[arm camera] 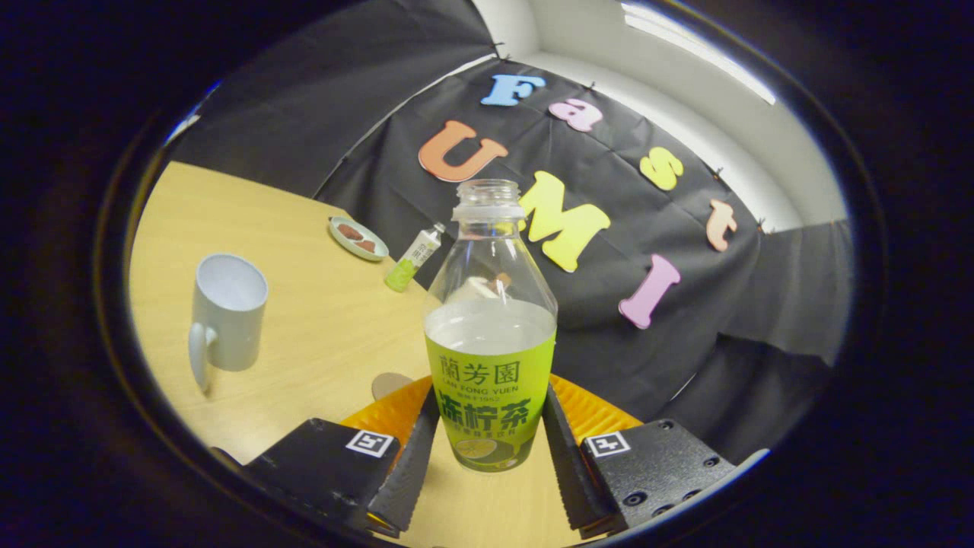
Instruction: Take the bottle from table, then pour the juice into the cup, finally place the bottle on the coaster
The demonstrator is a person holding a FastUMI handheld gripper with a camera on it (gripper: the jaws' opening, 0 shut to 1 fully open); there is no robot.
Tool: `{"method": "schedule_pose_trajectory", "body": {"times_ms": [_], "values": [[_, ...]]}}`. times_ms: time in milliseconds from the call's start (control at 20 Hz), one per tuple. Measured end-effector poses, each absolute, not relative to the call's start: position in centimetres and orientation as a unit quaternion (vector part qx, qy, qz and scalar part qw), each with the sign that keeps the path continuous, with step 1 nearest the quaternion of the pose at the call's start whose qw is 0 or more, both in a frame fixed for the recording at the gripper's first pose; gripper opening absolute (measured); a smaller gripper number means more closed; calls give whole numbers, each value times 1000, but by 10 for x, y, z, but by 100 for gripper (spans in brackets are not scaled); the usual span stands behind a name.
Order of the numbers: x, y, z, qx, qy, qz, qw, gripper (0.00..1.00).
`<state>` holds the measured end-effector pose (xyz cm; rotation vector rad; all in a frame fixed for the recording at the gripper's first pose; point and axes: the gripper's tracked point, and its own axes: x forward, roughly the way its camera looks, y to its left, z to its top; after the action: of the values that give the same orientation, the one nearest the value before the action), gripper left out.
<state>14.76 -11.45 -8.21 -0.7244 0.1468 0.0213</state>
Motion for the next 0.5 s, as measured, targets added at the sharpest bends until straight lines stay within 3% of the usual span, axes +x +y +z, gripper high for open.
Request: {"method": "schedule_pose_trajectory", "body": {"times_ms": [500], "values": [[151,-81,-85,-544,17,-12,839,77]]}}
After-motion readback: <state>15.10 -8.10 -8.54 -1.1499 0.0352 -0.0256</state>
